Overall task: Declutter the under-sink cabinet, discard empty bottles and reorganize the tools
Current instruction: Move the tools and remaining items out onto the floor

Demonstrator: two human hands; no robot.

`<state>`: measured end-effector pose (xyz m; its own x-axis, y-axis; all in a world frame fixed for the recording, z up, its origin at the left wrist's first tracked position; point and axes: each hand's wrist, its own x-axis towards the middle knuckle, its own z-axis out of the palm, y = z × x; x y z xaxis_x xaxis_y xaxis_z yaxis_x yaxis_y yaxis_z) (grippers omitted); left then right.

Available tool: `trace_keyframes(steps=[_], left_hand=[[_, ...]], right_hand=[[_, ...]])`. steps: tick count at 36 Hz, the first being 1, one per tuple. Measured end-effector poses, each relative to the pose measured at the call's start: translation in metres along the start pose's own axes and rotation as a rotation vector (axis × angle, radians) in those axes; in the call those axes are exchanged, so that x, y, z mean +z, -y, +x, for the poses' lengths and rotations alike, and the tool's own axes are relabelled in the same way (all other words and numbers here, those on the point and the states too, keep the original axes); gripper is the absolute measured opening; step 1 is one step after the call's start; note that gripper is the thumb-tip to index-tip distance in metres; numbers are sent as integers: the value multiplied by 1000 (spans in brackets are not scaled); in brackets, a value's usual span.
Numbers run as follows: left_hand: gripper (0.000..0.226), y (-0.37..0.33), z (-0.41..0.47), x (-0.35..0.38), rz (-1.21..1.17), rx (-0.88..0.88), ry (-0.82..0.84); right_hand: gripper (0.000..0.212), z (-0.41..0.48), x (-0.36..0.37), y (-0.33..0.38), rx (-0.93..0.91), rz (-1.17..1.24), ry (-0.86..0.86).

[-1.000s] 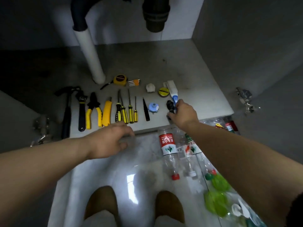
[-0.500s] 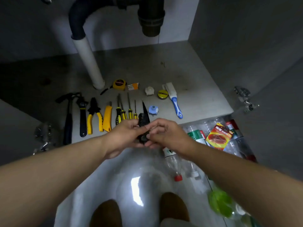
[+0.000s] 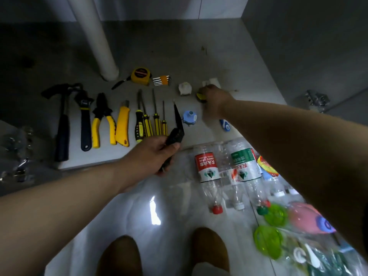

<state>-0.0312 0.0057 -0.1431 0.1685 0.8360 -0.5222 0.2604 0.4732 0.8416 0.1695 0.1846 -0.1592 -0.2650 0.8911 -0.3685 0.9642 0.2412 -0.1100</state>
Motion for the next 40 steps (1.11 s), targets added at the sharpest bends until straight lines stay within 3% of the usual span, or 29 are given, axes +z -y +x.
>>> trace_keyframes(steps=[4,12,15,19,22,24,27,30,34,36,40], left_hand=[[18,17,0,6,177,-55,89],[12,40,-3,3,520,-162,272],[14,50,-4,0,495,-213,251],[9,71,-2,1,387,-308,173],[3,84,5,9,112,-405,64],[15,84,14,18,-165,-459,-58],[19,77,26,29,-398,-472,-96],[10,72,29,34,-338,-453,-41],[3,73,30,27,-190,-398,-102],[11,77,29,21,-136,-395,-121],[21,88,26,13,-18,-394,-154]], right_hand=[[64,-2,11,-4,7,-20,-157],[39,-34,27,-3,-17,176,-231],[41,-65,37,6,33,364,-330],[14,-122,68,16,-31,528,-489],[32,-140,90,18,-27,594,-368],[41,-139,96,21,3,677,-312],[35,-135,104,29,73,738,-336],[21,-141,116,33,91,684,-334],[19,-146,129,31,0,600,-109],[30,-153,139,34,-81,543,74],[76,-177,173,42,-194,53,372]])
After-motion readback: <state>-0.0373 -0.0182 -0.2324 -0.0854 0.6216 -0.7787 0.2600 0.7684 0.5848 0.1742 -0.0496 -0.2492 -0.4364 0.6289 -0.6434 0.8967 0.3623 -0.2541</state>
